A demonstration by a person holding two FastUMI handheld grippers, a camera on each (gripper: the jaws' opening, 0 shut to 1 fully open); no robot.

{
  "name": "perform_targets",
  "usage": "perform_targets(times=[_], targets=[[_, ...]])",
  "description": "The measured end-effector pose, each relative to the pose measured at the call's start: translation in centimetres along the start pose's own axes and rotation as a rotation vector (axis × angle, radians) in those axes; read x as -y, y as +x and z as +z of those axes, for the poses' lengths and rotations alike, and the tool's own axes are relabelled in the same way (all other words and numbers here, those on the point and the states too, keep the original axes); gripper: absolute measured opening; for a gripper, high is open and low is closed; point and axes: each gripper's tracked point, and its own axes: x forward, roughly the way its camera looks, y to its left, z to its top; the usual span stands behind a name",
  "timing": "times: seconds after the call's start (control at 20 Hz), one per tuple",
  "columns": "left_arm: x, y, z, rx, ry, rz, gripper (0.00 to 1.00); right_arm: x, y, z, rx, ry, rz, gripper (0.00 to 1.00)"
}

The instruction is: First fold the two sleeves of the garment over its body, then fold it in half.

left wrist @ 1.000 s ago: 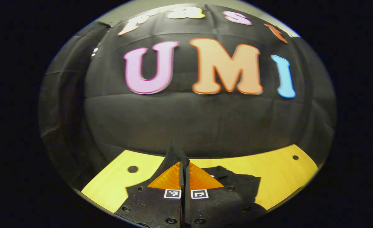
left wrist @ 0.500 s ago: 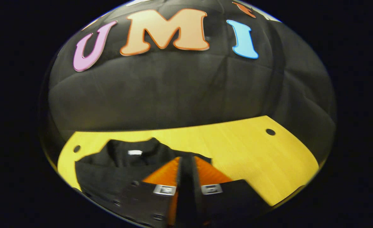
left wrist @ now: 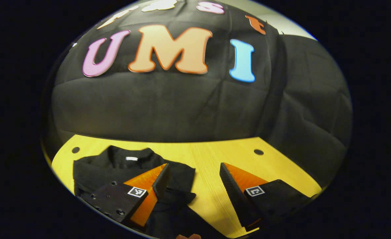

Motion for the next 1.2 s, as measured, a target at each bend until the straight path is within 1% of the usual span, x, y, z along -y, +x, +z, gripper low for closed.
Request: perform_targets(times=[0.1,0.2,0.3,0.45,0.55,0.65,0.7,0.75,0.85,0.95,1.0,1.05,1.1,1.2], targets=[[-3.5,-3.7,2.6,0.1,-0.023,0.057,0.92,-2.1,-0.6,-1.5,-0.025,-0.005,0.052,0.99],[-7.5,-8.1,3.4,0.136,-0.01,0.13,0.92,-5.2,-1.3,-3.5,-0.063,-0.006,0.121,0.99],[-11.7,-12.6,3.1,0.148,0.032,0.205,0.91,-8.6,-2.3,-6.0,-0.112,-0.01,0.198,0.99],[-16.8,-19.6,0.4,0.122,0.077,0.302,0.91,-14.5,-5.5,-10.4,-0.193,-0.029,0.332,0.99],[-19.1,-23.7,-3.3,0.058,0.073,0.347,0.92,-18.4,-8.1,-13.6,-0.248,-0.06,0.417,0.99],[-20.1,-27.7,-7.6,-0.009,0.056,0.364,0.92,-21.9,-11.0,-17.7,-0.306,-0.102,0.5,0.99],[-20.4,-29.4,-9.1,-0.029,0.055,0.369,0.92,-23.7,-12.2,-19.6,-0.33,-0.129,0.534,0.96],[-20.7,-31.0,-11.0,-0.063,0.053,0.371,0.92,-25.2,-13.2,-22.0,-0.357,-0.158,0.557,0.99],[-20.7,-33.2,-15.4,-0.136,0.058,0.368,0.93,-27.5,-14.7,-27.0,-0.44,-0.214,0.596,0.99],[-20.7,-34.9,-18.6,-0.193,0.062,0.359,0.92,-28.8,-16.2,-31.4,-0.517,-0.28,0.626,0.99],[-20.7,-35.4,-19.8,-0.219,0.061,0.353,0.94,-28.9,-16.7,-33.1,-0.545,-0.322,0.626,0.99],[-20.7,-35.8,-20.9,-0.24,0.059,0.351,0.94,-28.9,-17.1,-34.5,-0.566,-0.36,0.62,0.97],[-20.8,-36.1,-21.7,-0.256,0.055,0.351,0.94,-28.9,-17.3,-35.7,-0.583,-0.386,0.613,0.99],[-21.1,-36.1,-23.2,-0.285,0.043,0.36,0.92,-28.7,-17.4,-37.4,-0.61,-0.408,0.594,0.99]])
